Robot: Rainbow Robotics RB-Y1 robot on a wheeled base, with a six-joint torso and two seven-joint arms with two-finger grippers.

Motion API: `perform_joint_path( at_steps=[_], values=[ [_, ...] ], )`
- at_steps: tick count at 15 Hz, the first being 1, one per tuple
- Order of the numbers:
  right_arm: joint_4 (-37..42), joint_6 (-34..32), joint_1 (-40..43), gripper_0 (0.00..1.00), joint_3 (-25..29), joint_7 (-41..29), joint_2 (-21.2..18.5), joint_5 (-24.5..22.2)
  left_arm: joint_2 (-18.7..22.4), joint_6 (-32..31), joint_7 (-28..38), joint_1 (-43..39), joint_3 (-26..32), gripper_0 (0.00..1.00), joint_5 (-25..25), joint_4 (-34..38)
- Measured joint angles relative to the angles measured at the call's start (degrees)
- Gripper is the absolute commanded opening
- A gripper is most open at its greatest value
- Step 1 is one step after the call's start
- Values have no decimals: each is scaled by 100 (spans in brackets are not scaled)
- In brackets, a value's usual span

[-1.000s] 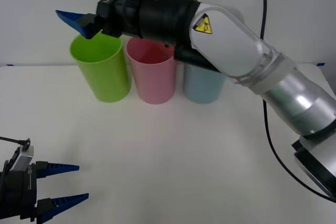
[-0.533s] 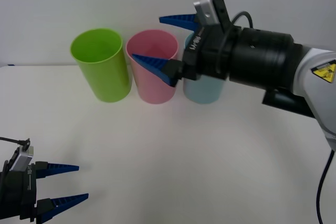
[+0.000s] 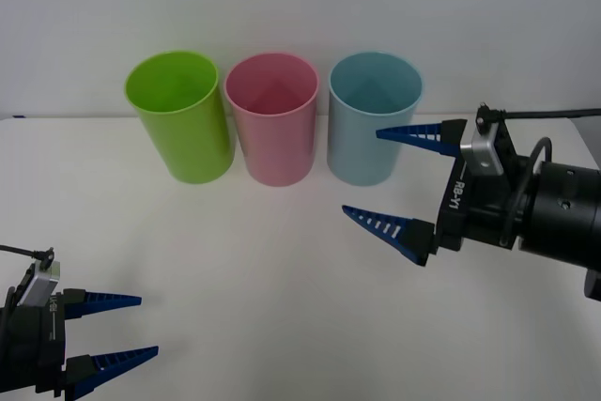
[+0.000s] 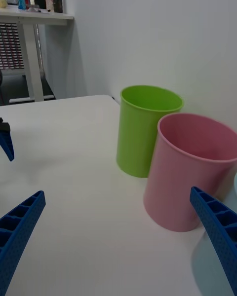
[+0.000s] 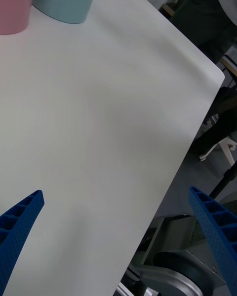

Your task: Put cans in the blue bin and PET bottles in the pink bin and trash in the green bin.

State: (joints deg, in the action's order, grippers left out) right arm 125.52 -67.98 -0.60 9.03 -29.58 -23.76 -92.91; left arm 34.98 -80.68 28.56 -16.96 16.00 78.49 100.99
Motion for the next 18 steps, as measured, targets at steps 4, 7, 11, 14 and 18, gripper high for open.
perform_joint_path(
  at_steps=[4,7,11,14,18],
  values=[
    [4,-584,761,100,555,941,197,247,0,0,0,0,0,100,0,0],
    [2,-621,1180,100,693,1507,197,437,0,0,0,0,0,100,0,0],
    [2,-985,1414,100,962,1860,203,538,0,0,0,0,0,100,0,0],
    [2,-1153,1487,100,1099,1929,204,553,0,0,0,0,0,100,0,0],
    [1,-1236,1510,100,1110,1955,204,548,0,0,0,0,0,100,0,0]
  ],
)
